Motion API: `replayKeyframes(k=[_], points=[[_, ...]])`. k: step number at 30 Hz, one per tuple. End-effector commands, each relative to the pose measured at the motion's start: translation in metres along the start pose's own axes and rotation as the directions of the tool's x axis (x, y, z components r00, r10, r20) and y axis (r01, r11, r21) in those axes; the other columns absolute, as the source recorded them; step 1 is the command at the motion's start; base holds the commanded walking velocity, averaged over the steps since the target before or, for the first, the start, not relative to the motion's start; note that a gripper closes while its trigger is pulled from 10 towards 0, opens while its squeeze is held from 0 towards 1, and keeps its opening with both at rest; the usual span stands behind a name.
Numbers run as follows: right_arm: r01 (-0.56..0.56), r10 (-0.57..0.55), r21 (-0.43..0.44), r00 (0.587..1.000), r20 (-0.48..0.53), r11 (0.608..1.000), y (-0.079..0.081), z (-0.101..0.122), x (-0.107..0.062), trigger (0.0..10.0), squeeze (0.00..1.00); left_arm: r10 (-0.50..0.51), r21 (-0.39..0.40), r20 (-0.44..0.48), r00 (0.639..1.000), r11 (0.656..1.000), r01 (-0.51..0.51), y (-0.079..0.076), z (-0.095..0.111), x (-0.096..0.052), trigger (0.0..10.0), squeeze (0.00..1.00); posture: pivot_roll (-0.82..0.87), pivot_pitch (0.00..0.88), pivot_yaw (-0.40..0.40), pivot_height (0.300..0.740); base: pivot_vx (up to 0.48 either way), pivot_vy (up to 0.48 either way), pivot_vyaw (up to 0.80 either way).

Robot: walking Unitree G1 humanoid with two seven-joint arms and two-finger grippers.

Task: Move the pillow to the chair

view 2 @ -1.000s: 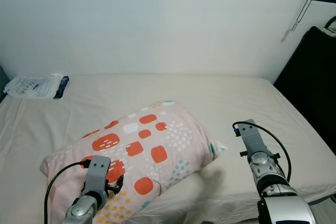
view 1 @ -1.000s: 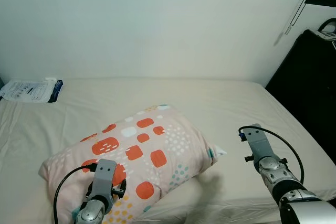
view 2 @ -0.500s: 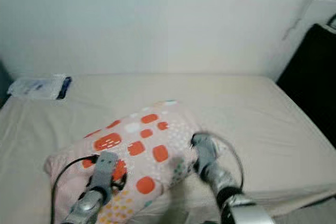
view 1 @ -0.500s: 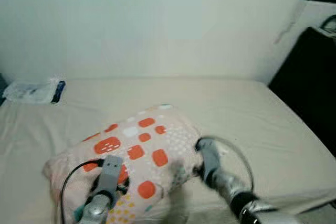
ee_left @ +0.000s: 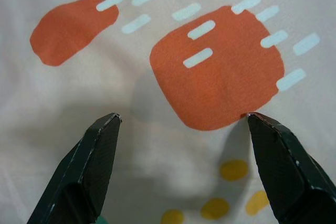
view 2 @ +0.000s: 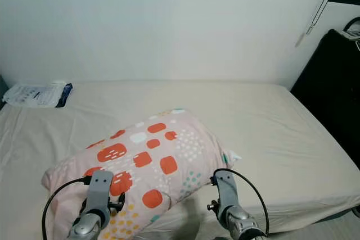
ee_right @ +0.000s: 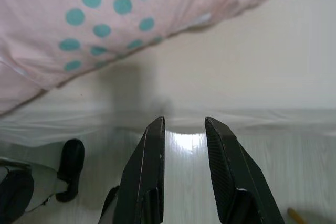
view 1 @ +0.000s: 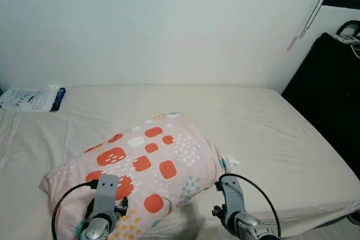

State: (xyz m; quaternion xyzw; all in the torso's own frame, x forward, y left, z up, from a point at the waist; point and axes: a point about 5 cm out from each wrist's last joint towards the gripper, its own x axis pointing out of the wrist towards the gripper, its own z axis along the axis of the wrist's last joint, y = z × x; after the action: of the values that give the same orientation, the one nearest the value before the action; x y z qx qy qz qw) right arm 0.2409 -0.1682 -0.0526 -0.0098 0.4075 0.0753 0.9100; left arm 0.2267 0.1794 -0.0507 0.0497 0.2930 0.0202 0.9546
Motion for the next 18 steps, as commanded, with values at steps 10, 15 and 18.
replayKeyframes(k=[10,15,18], points=[[0.0,-0.009,0.087,0.994,0.111,0.996,-0.008,0.002,-0.004,10.0,0.0,-0.074,0.021,-0.05,0.996,0.997,0.075,-0.014,-0.013,-0.005,10.0,0.0,0.11,0.0,-0.109,0.74,0.0,0.0,0.0],[-0.036,0.03,0.058,0.995,0.098,0.998,-0.001,0.0,-0.003,10.0,0.0,-0.101,0.049,-0.041,0.994,0.994,0.103,-0.012,-0.004,0.0,10.0,0.0,0.11,0.0,-0.103,0.74,0.0,0.0,0.0],[-0.023,0.009,0.116,0.993,0.117,0.993,-0.003,0.001,-0.003,10.0,0.0,-0.112,0.065,-0.039,0.993,0.991,0.115,-0.012,-0.003,0.0,10.0,0.0,0.12,0.0,-0.12,0.74,0.0,0.0,0.0]])
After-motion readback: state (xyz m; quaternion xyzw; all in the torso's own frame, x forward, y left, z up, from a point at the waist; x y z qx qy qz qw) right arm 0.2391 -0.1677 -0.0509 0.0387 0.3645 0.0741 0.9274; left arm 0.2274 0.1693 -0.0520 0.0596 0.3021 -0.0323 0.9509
